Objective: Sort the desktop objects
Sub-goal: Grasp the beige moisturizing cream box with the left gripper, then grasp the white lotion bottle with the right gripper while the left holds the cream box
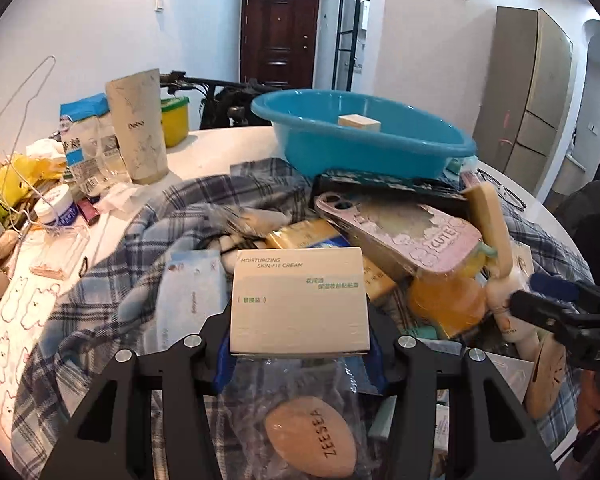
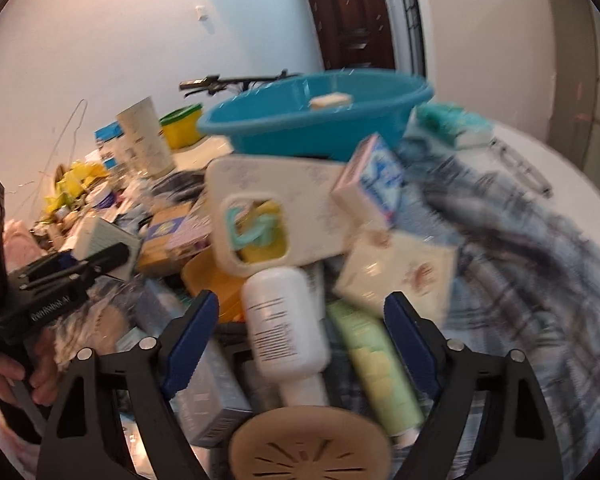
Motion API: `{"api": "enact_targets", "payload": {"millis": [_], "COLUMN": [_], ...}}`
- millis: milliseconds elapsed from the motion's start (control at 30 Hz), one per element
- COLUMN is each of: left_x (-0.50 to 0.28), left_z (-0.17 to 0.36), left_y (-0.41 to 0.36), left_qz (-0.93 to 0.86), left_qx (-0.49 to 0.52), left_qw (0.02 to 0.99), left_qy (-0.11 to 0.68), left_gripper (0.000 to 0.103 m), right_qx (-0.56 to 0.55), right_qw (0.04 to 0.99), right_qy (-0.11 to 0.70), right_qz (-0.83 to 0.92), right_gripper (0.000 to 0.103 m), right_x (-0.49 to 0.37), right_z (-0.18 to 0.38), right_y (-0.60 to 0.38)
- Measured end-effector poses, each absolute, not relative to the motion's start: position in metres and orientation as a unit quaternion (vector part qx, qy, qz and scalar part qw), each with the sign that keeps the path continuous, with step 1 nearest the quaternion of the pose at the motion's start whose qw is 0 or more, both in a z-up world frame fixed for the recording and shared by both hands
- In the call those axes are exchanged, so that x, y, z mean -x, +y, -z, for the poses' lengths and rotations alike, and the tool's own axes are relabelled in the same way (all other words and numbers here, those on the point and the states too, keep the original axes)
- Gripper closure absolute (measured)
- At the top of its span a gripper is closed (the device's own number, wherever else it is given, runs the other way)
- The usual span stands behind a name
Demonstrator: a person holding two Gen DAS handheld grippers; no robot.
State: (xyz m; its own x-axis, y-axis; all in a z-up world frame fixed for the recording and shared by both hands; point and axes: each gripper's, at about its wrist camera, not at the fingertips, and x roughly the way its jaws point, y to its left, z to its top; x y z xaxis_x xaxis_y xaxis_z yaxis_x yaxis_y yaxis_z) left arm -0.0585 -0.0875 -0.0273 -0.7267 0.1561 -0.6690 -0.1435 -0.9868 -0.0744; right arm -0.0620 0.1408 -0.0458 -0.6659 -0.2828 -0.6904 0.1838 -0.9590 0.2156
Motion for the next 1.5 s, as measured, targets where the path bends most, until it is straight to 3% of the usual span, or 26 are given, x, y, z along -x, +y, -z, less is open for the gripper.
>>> {"api": "enact_targets", "payload": {"millis": [67,300,367,767,1500], "left_x": [0.061,0.064,0.065,0.066,0.055], "left_z": [0.03,0.033,0.033,0.033,0.015], "left_y": [-0.087,-0.084,-0.085,-0.086,-0.091], "left_qz": [-0.927,-0.926,-0.926,-0.928,-0.945], "left_qx": [0.366,0.367,0.367,0.366,0.321], "left_qw": [0.08,0.084,0.083,0.065,0.047], "left_qy": [-0.019,-0.03,-0.035,-0.033,-0.038], "left_gripper": [0.049,0.049,0.049,0.049,0.049], "right_qx": [-0.397,-0.407,-0.408,-0.409,-0.284], "right_qw": [0.126,0.133,0.134,0.109,0.066], "right_qy": [-0.059,-0.053,-0.048,-0.069,-0.058], "right_qz": [0.907,0.902,0.902,0.903,0.955], "right_gripper": [0.033,0.042,0.056,0.063,0.065], "right_x": [0.065,0.067,0.069,0.075,0.046], "right_z": [0.051,0.057,0.058,0.069,0.026], "right_y": [0.137,0.132,0.129,0.133,0.148]}}
